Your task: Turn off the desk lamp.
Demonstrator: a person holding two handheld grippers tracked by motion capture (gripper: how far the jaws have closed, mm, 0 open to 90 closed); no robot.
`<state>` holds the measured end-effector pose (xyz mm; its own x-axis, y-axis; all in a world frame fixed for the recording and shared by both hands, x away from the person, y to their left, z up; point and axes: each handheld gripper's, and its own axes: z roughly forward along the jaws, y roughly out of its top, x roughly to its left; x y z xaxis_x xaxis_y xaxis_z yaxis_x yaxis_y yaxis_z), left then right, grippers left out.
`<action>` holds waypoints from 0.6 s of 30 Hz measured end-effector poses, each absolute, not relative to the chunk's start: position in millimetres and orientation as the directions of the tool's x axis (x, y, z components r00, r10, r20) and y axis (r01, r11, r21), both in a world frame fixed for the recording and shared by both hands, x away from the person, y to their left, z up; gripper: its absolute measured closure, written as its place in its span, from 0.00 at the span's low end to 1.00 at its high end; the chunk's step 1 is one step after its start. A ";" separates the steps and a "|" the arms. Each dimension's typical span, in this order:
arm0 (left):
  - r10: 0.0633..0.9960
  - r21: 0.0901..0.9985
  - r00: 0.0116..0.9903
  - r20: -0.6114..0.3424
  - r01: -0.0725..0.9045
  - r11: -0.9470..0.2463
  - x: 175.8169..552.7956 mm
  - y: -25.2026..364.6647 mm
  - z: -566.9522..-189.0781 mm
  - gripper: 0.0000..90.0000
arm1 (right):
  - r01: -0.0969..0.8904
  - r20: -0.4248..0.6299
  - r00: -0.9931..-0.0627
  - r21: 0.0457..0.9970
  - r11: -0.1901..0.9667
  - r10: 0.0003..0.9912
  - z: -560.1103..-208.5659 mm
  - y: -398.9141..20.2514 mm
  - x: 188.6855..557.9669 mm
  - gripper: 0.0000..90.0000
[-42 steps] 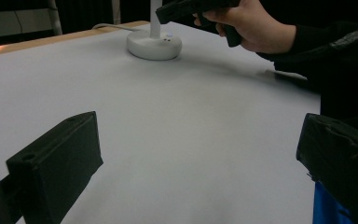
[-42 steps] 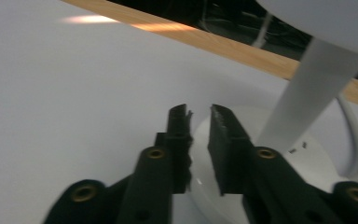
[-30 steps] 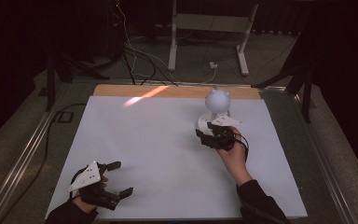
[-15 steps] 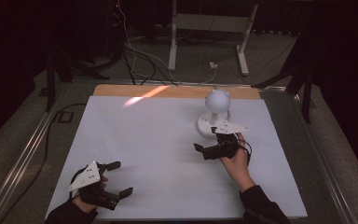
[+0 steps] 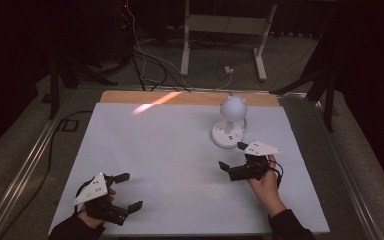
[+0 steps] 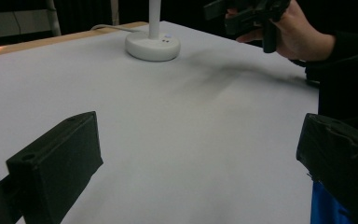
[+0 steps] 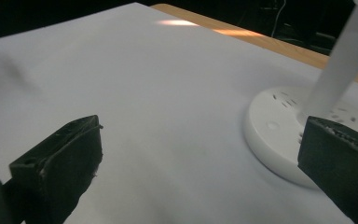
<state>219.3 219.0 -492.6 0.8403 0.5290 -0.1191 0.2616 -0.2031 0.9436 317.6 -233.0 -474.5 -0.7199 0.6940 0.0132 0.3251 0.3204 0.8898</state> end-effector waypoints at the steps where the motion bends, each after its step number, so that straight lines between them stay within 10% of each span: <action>1: 0.528 0.944 0.841 -0.118 0.260 -0.203 219.3 219.0 -492.4 0.01 | 0.323 0.017 -0.722 0.892 0.316 0.692 -474.5 -235.3 314.7 0.00; 18: 0.528 0.944 0.841 -0.119 0.261 -0.203 219.5 218.5 -492.7 0.01 | 0.371 0.031 -0.719 0.862 0.345 0.695 -488.4 -268.2 276.1 0.00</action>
